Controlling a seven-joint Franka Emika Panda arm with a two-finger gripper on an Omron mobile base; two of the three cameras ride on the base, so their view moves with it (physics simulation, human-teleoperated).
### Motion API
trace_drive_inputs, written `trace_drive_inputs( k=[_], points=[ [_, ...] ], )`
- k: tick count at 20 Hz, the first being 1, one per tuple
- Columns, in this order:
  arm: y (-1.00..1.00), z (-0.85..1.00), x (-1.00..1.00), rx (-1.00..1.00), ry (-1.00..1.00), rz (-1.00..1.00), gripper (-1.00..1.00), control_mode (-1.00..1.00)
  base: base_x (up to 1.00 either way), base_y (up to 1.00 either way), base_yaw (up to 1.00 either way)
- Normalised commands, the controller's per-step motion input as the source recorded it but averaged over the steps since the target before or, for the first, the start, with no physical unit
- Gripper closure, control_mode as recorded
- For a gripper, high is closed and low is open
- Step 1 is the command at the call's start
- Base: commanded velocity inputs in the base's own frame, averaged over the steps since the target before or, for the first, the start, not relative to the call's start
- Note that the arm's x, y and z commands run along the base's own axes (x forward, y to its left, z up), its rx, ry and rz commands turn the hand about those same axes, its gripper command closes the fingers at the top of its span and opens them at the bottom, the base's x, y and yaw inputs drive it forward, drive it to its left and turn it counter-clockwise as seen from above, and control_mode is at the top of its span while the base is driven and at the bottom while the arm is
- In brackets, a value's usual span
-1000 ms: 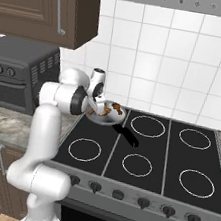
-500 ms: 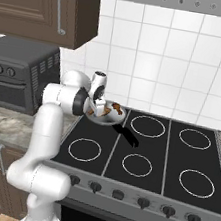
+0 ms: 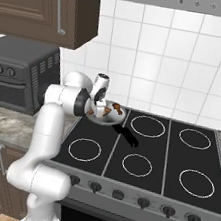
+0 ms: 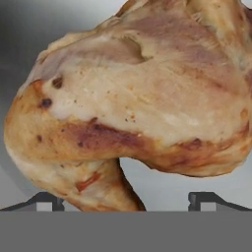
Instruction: Take the chicken drumsticks from the pan and place one on each plate on the dining counter.
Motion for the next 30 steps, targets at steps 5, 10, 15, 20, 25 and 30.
trace_drive_inputs(
  k=[5,10,15,20,25,30],
  points=[
    [0.00,-0.15,0.03,0.05,0.01,-0.04,1.00,-1.00,0.00,0.00,0.00],
    [0.00,-0.09,0.01,0.01,0.00,0.00,1.00,-1.00,0.00,0.00,0.00],
    [0.00,0.04,-0.06,0.00,0.00,-0.05,1.00,-1.00,0.00,0.00,0.00],
    [-0.13,0.55,-0.15,0.02,0.00,-0.05,1.00,-1.00,0.00,0.00,0.00],
    [-0.10,0.70,-0.48,0.01,-0.06,-0.02,1.00,-1.00,0.00,0.00,0.00],
    [-0.25,0.43,-0.72,0.00,-0.15,0.00,1.00,-1.00,0.00,0.00,0.00]
  ],
)
